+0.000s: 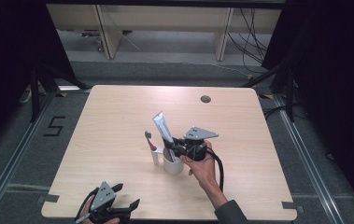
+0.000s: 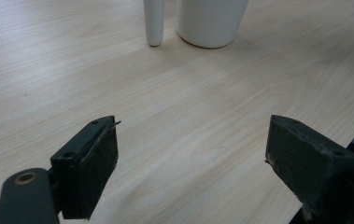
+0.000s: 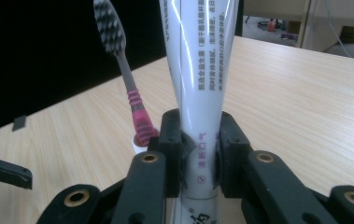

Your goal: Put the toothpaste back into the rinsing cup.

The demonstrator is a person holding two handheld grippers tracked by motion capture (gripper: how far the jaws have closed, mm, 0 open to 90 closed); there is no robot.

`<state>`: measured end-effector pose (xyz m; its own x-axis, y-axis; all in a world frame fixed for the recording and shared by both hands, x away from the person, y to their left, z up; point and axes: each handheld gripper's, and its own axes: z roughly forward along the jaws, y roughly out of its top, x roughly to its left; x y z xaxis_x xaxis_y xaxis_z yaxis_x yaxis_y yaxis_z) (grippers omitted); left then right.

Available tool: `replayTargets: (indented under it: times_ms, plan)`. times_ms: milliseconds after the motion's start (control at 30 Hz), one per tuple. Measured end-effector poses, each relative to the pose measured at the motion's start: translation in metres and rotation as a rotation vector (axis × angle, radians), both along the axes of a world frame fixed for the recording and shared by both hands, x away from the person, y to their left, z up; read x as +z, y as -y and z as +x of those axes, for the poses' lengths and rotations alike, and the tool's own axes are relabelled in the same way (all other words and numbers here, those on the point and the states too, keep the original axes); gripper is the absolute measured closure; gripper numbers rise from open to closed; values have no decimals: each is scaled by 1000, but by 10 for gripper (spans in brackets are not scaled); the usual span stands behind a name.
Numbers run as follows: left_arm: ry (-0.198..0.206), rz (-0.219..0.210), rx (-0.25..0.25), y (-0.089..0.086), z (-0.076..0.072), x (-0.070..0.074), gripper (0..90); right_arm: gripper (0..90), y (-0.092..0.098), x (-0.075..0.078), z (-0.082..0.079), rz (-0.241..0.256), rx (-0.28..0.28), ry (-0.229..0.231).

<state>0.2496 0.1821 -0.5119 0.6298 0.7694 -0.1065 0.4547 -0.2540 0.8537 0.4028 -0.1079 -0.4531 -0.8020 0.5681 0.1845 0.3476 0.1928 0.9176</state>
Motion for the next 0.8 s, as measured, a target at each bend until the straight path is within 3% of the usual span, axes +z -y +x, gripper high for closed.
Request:
replayTargets:
  times_ms: [33, 133, 333, 367, 567, 600, 667, 733, 800]
  plan:
    - [5, -17, 0, 0, 1, -1, 165, 758, 0, 0, 1, -19, 16, 26]
    - [-3, -10, 3, 0, 1, -1, 165, 756, 1, -1, -1, -30, 12, 32]
    - [-1, -9, -3, 2, 1, -1, 165, 757, 2, -1, -5, -40, -3, -12]
    - [1, -15, -2, 2, 1, -1, 165, 758, 3, -2, -3, -52, 11, 23]
    - [-1, -4, -10, 2, 0, -1, 165, 757, 5, -2, -9, -93, 12, 11]
    - [-3, -5, -10, 2, 1, -1, 165, 757, 4, -3, -11, -80, 9, -9]
    - [-3, -11, -5, 2, 1, -1, 165, 755, 7, -3, -11, -100, 6, 22]
    - [1, -5, -7, 1, 1, 0, 165, 744, 8, -4, -13, -102, 0, -12]
    - [2, 2, -3, 0, 1, 0, 165, 720, 9, -4, -13, -123, 7, -2]
